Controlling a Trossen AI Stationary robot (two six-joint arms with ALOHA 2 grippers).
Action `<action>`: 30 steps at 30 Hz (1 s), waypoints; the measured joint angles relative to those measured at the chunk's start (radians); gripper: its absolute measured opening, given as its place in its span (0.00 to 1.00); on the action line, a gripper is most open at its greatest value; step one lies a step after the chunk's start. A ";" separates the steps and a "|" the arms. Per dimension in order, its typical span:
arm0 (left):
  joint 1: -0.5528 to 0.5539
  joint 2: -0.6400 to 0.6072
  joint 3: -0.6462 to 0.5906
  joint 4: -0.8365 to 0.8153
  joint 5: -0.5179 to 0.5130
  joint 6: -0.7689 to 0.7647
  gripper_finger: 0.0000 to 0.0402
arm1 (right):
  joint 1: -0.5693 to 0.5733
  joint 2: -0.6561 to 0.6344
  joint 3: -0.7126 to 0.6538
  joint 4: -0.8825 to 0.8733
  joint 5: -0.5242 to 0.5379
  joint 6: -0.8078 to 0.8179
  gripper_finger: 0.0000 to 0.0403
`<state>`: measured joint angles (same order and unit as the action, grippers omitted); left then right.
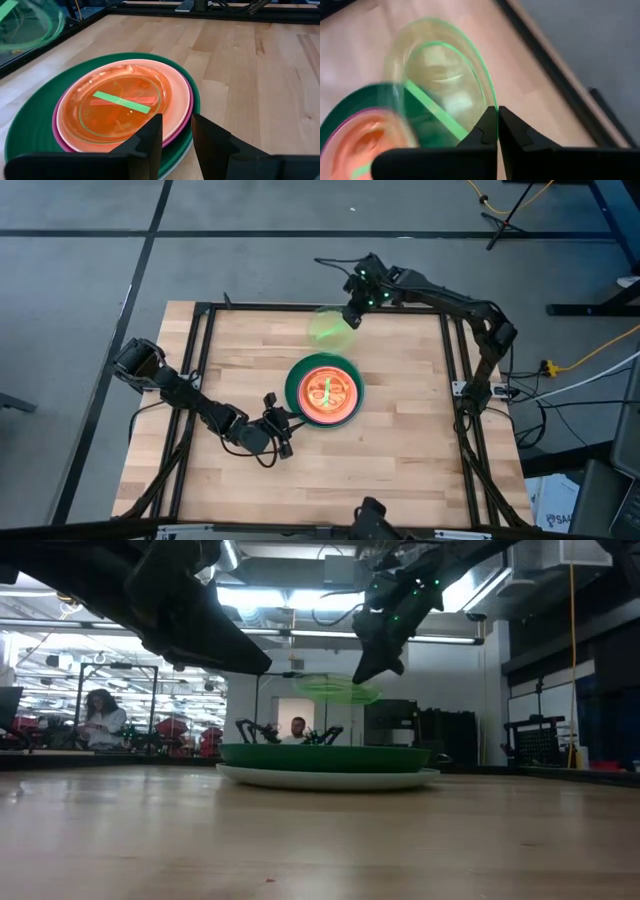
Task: Stack plastic plates
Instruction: Stack the green plate on top of the green plate
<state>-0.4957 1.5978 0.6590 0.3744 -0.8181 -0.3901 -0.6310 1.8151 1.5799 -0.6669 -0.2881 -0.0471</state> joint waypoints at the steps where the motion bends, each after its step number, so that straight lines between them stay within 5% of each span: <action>1: 0.000 0.000 0.000 0.000 0.000 0.000 0.24 | 0.003 -0.005 0.000 -0.019 -0.020 -0.011 0.00; 10: 0.000 0.000 0.000 0.000 -0.002 0.000 0.24 | 0.104 -0.010 -0.029 -0.070 -0.072 -0.066 0.00; 30: 0.000 0.000 0.000 0.000 -0.002 -0.004 0.24 | 0.260 -0.010 -0.300 0.169 -0.072 -0.091 0.00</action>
<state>-0.4957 1.5981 0.6586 0.3747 -0.8202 -0.3939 -0.3706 1.8053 1.2798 -0.4980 -0.3606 -0.1382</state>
